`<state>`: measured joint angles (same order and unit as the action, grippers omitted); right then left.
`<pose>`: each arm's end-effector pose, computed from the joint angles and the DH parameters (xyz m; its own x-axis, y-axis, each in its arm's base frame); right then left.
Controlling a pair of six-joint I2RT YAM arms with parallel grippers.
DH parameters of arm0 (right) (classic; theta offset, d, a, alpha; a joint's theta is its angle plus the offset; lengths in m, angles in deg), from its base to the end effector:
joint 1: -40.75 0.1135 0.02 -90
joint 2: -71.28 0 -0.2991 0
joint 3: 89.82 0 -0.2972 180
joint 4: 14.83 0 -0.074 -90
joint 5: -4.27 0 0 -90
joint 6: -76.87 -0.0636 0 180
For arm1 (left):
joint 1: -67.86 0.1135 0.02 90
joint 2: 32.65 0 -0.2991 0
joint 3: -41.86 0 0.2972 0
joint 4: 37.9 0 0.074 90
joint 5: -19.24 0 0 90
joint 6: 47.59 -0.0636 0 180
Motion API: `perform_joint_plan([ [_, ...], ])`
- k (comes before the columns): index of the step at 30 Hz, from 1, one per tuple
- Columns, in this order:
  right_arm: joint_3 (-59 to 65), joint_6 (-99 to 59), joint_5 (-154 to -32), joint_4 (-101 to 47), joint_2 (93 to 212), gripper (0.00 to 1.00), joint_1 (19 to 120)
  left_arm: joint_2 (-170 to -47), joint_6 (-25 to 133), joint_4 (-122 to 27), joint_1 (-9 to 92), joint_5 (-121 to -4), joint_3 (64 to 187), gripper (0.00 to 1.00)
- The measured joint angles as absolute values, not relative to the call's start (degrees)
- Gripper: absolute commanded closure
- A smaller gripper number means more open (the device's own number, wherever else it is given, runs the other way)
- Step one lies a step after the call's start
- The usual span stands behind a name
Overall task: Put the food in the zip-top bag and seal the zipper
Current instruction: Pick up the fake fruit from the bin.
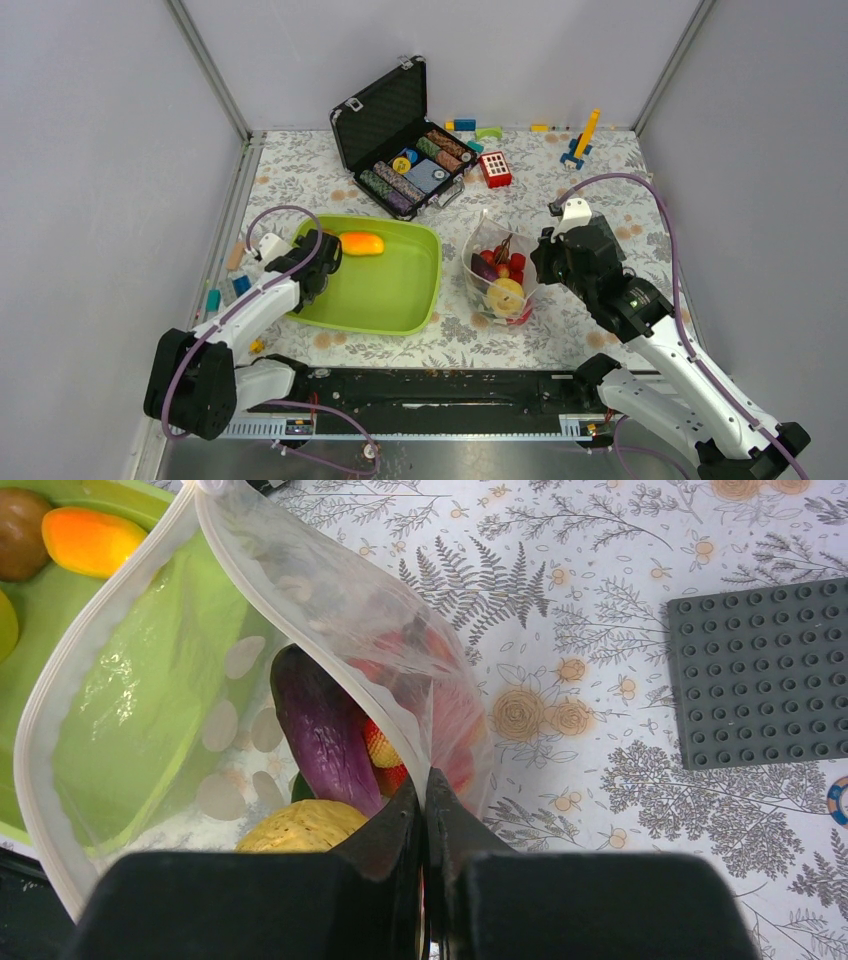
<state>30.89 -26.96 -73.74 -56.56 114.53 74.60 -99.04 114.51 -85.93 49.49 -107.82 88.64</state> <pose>0.1822 0.1063 0.3415 -0.4427 -0.0153 -0.8966 -0.2920 0.9478 0.1280 0.2281 -0.0354 0.1724 -0.3020 -0.6999 -0.6473 -0.8248 0.5323 -0.1907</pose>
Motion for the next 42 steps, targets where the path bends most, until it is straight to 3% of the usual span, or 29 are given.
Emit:
perform_joint_plan([
  [16,30.89,-26.83,-72.86,-56.56,114.57,0.95,74.60,-102.78,114.77,-79.81,50.69,-106.90,88.86,0.01],
  [28,30.89,-26.80,-72.80,-56.56,115.07,0.95,74.60,-96.70,118.40,-77.21,51.04,-107.36,88.71,0.01],
  [42,31.18,-26.80,-72.73,-56.59,114.00,0.95,74.60,-103.48,122.05,-74.26,51.11,-105.20,88.64,0.01],
])
